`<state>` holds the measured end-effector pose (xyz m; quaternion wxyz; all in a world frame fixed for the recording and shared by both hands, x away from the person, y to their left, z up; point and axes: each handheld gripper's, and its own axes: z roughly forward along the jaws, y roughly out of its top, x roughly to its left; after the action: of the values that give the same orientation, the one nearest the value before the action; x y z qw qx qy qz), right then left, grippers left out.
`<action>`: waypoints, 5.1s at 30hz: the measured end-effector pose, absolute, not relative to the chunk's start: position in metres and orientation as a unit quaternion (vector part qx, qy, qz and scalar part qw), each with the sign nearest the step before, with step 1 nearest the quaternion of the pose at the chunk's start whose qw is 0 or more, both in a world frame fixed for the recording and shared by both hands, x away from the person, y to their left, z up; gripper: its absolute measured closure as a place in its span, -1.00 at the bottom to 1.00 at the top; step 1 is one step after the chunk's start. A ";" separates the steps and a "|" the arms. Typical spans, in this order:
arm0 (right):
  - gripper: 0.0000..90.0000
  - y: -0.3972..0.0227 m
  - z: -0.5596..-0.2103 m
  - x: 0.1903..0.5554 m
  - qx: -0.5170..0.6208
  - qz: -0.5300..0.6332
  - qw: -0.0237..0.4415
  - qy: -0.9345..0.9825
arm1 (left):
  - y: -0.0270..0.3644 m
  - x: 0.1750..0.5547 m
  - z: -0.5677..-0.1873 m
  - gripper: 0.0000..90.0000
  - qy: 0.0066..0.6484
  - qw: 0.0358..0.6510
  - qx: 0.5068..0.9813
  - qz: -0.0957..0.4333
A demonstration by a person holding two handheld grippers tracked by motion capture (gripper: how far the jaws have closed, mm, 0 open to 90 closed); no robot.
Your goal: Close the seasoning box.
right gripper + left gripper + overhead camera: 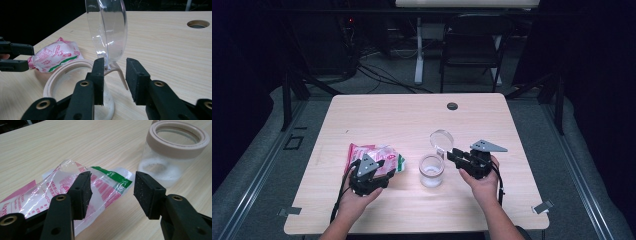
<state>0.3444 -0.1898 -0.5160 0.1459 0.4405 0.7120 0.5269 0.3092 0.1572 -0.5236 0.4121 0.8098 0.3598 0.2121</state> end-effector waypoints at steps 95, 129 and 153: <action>0.30 -0.216 -0.524 0.314 0.460 0.501 0.186 0.709 | 0.166 0.369 -0.544 1.00 0.413 0.325 0.819 0.229; 0.29 -0.211 -0.524 0.320 0.457 0.505 0.180 0.710 | 0.248 0.368 -0.471 1.00 0.441 0.356 0.784 0.252; 0.29 -0.213 -0.524 0.321 0.460 0.507 0.179 0.707 | 0.235 0.384 -0.424 1.00 0.403 0.348 0.805 0.262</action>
<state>0.3208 -0.2132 -0.5242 0.1785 0.4599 0.7068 0.5070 0.3839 0.2350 -0.4240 0.3479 0.8049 0.4033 0.2615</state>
